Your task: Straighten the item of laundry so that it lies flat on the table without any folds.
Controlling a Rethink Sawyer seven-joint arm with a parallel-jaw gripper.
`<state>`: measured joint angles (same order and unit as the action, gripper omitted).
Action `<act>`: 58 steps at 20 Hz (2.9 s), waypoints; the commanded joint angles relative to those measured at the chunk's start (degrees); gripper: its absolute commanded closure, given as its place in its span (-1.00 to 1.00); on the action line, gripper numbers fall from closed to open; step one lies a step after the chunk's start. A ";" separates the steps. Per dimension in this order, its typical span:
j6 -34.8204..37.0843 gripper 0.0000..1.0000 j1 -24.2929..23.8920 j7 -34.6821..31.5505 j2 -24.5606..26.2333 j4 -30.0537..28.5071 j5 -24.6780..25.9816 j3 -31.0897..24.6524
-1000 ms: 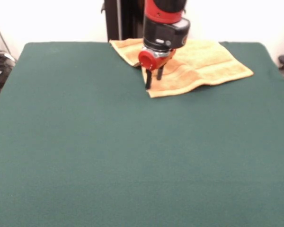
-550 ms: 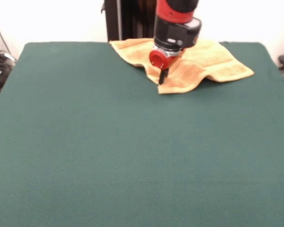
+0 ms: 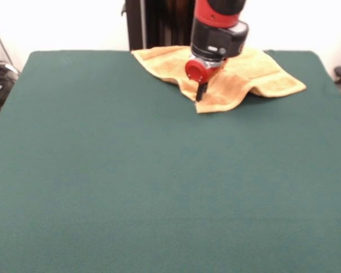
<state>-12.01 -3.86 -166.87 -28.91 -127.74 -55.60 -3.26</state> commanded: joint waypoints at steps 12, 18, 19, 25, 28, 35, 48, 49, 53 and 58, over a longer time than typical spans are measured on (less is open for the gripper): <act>1.70 1.00 -13.00 -1.42 6.44 2.12 17.86 2.95; 13.60 1.00 -7.57 2.67 0.72 5.92 17.45 12.32; 14.99 1.00 -7.40 2.54 0.02 6.83 17.90 12.75; 22.68 1.00 -6.62 3.41 -3.69 11.45 23.00 17.14; 25.65 1.00 -7.13 3.59 -5.25 13.52 26.38 17.99; 22.20 1.00 -12.35 2.79 -7.05 13.11 32.19 12.42; 9.80 -1.00 -25.24 2.49 -6.63 13.20 50.42 -1.35; 7.67 -1.00 -24.95 1.49 -5.76 13.18 50.95 -1.12; -0.49 -1.00 -30.79 1.51 -3.13 14.82 59.37 -7.81; 8.07 -1.00 -38.56 15.97 -5.55 22.95 76.74 -15.39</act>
<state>-8.17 -38.40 -166.62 -36.55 -114.45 9.61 -3.81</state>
